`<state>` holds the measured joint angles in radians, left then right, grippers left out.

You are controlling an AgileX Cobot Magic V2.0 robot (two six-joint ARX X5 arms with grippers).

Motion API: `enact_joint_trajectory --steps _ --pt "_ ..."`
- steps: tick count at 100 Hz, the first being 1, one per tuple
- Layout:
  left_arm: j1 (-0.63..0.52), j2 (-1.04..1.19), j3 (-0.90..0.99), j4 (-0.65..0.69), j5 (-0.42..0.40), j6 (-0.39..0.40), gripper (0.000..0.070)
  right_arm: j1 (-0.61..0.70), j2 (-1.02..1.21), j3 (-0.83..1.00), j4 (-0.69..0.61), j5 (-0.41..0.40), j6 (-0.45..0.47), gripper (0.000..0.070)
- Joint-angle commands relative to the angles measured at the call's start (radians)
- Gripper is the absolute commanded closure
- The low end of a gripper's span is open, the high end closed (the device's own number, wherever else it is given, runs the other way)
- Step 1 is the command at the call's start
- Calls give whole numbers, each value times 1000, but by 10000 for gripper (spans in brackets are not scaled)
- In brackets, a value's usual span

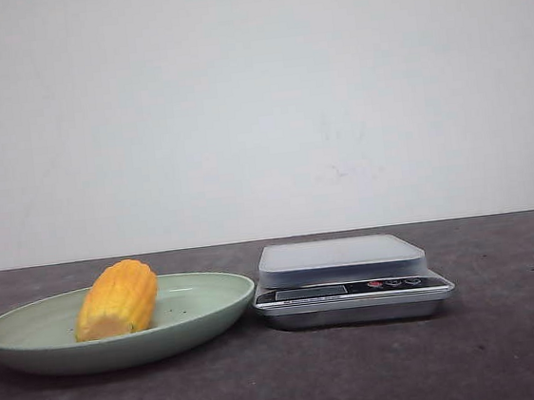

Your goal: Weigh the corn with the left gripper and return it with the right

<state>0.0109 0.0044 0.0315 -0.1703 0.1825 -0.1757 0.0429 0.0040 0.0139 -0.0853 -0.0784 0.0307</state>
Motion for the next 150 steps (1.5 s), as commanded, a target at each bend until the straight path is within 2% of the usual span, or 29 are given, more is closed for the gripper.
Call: enact_joint_trajectory --steps 1,63,75,89,103,112,131,150 --pt "0 -2 -18 10 1 0 700 2 0 0 11 0 3 690" --pt "1 -1 -18 14 4 3 700 2 0 0 14 -1 13 690" --pt "1 -1 -18 13 5 -5 700 2 0 0 52 -5 47 690" --pt "1 -1 -16 9 5 -85 700 2 0 0 55 -35 137 690" --pt "1 -1 -6 13 5 -224 700 2 0 11 58 -42 261 691" --pt "1 -1 24 9 5 -271 697 2 0 57 51 -71 289 695" --pt "1 18 172 -44 14 -335 696 2 28 240 -60 -82 257 696" --pt "1 173 431 -179 114 -302 696 2 166 459 -261 -97 188 696"
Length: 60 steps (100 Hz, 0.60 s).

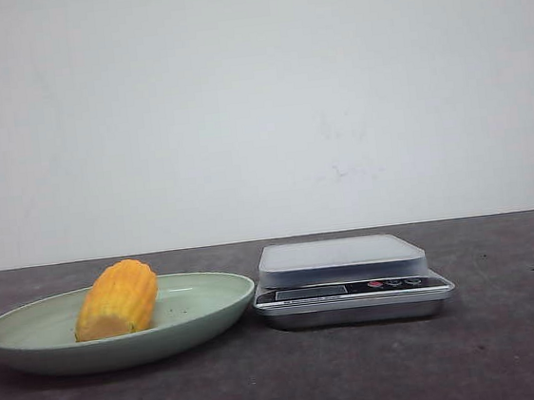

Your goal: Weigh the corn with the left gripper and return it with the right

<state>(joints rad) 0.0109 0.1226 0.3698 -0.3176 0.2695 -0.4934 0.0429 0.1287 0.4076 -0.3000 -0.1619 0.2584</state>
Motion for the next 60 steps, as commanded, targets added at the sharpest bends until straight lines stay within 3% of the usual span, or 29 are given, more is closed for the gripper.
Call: enact_joint_trajectory --steps 1,34,55,60 --pt "1 65 108 -40 30 20 695 2 49 77 -54 -17 -43 696" --pt "1 394 592 -245 99 249 696 2 264 422 -126 -105 -141 696" --pt "-11 514 741 -379 119 276 693 2 354 518 -127 -174 -131 692" --pt "-18 520 742 -383 149 276 654 2 360 523 -126 -200 -130 642"
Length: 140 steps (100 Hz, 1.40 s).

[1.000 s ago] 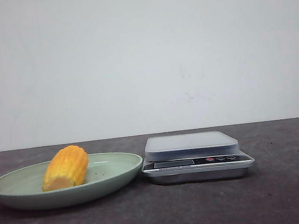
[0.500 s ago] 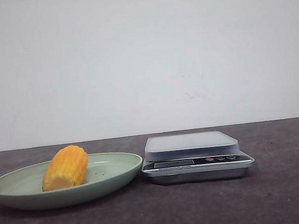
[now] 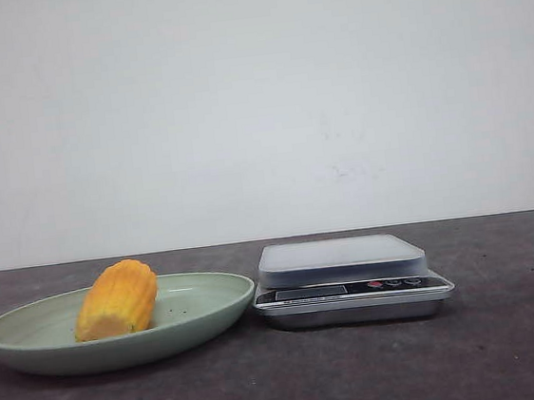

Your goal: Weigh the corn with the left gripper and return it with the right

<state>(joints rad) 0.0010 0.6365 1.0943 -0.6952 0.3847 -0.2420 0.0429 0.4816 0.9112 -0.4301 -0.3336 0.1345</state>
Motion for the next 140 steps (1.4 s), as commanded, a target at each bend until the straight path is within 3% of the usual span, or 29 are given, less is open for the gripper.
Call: enact_joint_trajectory --steps 1,7,16,22,33,81,93,115,140 --pt "-9 7 18 -5 40 24 641 2 7 20 6 -34 -6 622" --pt "-13 12 18 -9 88 24 507 2 7 20 6 -57 2 456" --pt "-18 15 18 -10 121 24 199 2 7 20 6 -95 24 250" --pt "-21 16 18 -14 121 24 115 2 7 20 6 -119 34 181" --pt "-22 18 18 -21 113 21 115 2 7 20 6 -126 38 107" --pt "-83 96 17 -24 108 13 134 10 7 19 -56 -119 35 109" --pt "-129 181 17 -46 78 10 157 21 8 18 -81 -77 31 109" --pt "-221 406 17 -109 29 -14 154 29 28 17 -86 -77 30 110" --pt "-349 691 17 -83 -8 -27 153 34 74 8 -109 -76 29 121"
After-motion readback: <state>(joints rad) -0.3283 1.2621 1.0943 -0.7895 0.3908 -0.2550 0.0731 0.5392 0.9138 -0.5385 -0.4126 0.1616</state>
